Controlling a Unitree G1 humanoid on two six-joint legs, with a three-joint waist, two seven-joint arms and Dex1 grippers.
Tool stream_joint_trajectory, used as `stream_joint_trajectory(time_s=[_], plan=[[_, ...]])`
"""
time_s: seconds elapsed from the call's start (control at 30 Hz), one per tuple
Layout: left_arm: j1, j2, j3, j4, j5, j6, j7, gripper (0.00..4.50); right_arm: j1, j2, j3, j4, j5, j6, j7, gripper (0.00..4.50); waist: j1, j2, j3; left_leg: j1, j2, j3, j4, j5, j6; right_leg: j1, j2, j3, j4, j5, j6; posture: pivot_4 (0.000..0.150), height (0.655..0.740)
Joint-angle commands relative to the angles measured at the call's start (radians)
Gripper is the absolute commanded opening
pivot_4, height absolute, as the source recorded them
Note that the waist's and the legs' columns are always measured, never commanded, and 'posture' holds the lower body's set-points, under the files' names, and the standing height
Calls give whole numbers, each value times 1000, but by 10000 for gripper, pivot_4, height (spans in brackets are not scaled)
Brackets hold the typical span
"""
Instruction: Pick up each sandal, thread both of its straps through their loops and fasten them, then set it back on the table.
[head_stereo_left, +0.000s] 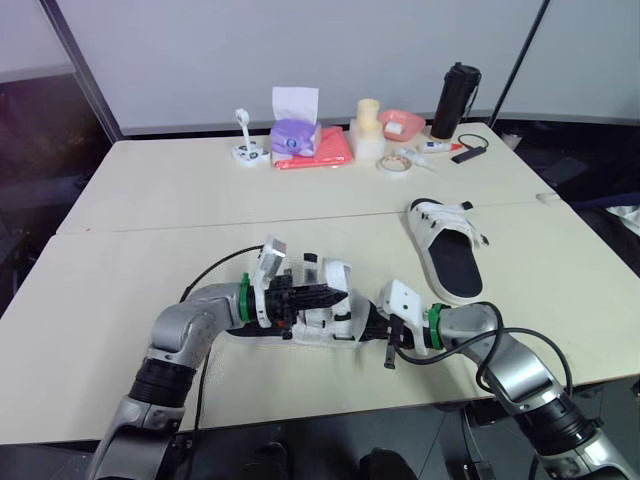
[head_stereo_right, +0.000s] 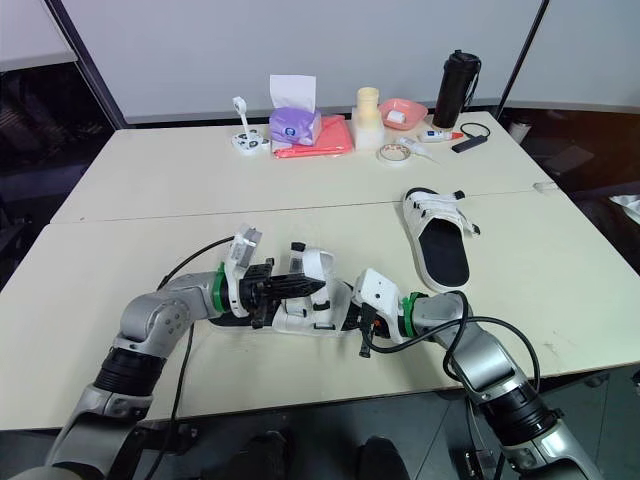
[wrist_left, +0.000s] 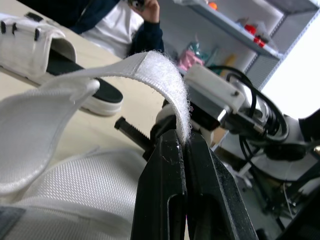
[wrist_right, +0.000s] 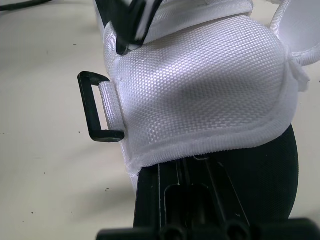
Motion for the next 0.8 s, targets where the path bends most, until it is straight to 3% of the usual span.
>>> stream_joint_trajectory(time_s=[0.03,0.8], plan=[[8,9,-22,-26,33,-61,-31,243,25,-7,32,28,-32,19,-3,0,0,0,0,0,0,0,0,0,0,0,0,0,0,0,0,1500,7400],[13,-3,-102,39,128,-187,-109,243,40,-10,32,7,-37,30,-19,0,1,0,0,0,0,0,0,0,0,0,0,0,0,0,0,1500,7400]])
